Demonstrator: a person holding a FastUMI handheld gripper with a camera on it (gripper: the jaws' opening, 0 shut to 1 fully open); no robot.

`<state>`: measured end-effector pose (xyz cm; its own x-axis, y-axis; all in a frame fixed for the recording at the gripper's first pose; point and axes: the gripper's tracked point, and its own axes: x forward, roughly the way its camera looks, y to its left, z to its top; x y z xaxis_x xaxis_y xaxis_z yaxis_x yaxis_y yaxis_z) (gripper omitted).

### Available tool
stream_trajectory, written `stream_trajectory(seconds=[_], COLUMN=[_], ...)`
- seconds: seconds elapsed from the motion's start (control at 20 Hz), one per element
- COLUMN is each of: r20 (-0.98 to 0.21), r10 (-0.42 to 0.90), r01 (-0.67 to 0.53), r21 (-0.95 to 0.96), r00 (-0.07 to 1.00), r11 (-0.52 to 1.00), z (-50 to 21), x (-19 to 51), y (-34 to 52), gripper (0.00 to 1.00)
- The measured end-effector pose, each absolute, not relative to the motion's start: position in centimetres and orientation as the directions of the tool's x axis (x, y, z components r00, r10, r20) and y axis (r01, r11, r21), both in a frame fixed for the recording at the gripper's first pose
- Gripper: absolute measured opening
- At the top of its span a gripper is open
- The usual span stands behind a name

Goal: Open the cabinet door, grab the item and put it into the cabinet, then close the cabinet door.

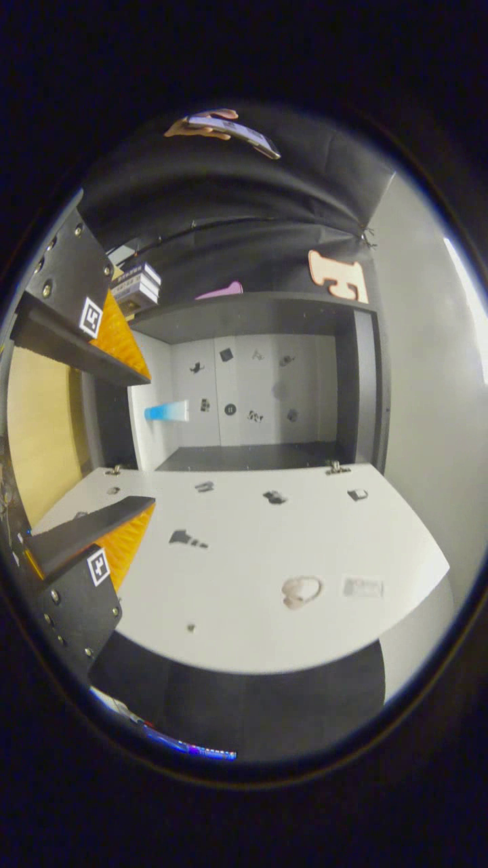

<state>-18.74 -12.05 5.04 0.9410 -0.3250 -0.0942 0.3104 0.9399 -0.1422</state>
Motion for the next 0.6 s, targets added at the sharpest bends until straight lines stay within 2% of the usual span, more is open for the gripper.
stream_trajectory(seconds=[0.6], r20=[-0.003], r10=[-0.672], r01=[0.664], r21=[-0.152], r00=[0.741], r11=[0.733], z=[8.2], x=[-29.7], y=[-27.5], gripper=[0.97])
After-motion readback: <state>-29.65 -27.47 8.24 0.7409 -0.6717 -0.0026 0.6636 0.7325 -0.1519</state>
